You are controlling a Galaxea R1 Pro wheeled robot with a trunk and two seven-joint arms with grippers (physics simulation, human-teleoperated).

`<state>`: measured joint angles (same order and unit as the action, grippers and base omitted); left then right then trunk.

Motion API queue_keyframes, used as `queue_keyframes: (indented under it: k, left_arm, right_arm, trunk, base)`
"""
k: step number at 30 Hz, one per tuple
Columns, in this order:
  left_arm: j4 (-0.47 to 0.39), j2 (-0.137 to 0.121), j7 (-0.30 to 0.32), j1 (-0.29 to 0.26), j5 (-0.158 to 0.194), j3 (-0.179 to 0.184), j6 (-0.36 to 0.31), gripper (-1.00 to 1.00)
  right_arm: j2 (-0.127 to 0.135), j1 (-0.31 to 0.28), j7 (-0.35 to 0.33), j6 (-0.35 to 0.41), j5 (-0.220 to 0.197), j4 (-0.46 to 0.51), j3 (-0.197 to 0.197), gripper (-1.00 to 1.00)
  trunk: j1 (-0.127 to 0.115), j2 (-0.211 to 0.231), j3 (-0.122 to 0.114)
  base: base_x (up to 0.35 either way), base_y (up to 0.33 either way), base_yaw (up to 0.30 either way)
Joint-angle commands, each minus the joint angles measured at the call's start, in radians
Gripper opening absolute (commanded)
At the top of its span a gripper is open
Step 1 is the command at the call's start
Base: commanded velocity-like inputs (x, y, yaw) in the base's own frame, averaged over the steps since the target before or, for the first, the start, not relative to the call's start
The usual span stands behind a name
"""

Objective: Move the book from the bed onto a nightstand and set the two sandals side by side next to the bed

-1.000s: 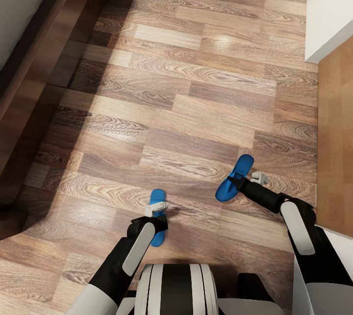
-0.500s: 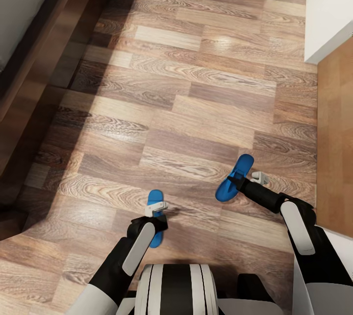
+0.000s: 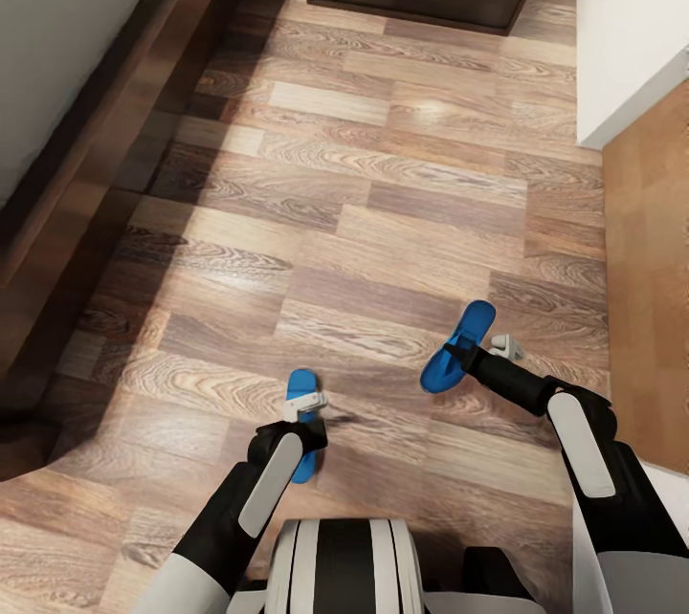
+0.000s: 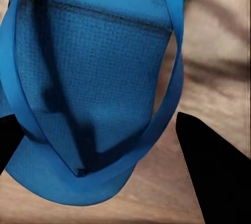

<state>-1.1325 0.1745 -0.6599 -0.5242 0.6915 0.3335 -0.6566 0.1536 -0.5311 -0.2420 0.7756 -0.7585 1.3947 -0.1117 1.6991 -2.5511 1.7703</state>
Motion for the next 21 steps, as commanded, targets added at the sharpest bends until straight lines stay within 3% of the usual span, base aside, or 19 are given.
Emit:
queue_keyframes:
  k: [1, 15, 18, 21]
  left_arm:
    - [-0.001, 0.0, -0.009, 0.0, 0.01, 0.001, -0.001, -1.0]
    - [-0.004, 0.0, 0.003, 0.0, 0.01, 0.001, -0.003, -1.0]
    - [-0.004, 0.0, 0.041, 0.0, 0.008, -0.001, -0.002, -1.0]
    - [-0.004, -0.01, 0.126, 0.0, 0.008, -0.005, -0.002, -1.0]
  right_arm:
    - [0.0, 0.0, -0.008, 0.005, 0.004, 0.0, -0.002, -1.0]
    - [0.001, 0.0, -0.007, 0.005, 0.004, -0.004, -0.002, -1.0]
    - [0.001, 0.0, -0.008, 0.007, 0.005, -0.006, -0.002, -1.0]
    - [0.003, 0.0, -0.01, 0.012, 0.009, -0.006, -0.002, -1.0]
  trunk:
    - [-0.001, 0.0, -0.003]
    - [-0.007, 0.003, -0.058]
    - [-0.008, 0.004, -0.069]
    - [-0.01, 0.005, -0.081]
  base:
    - [0.0, 0.0, 0.0]
    - [0.0, 0.0, 0.0]
    - [0.0, 0.0, 0.0]
    - [0.0, 0.0, 0.0]
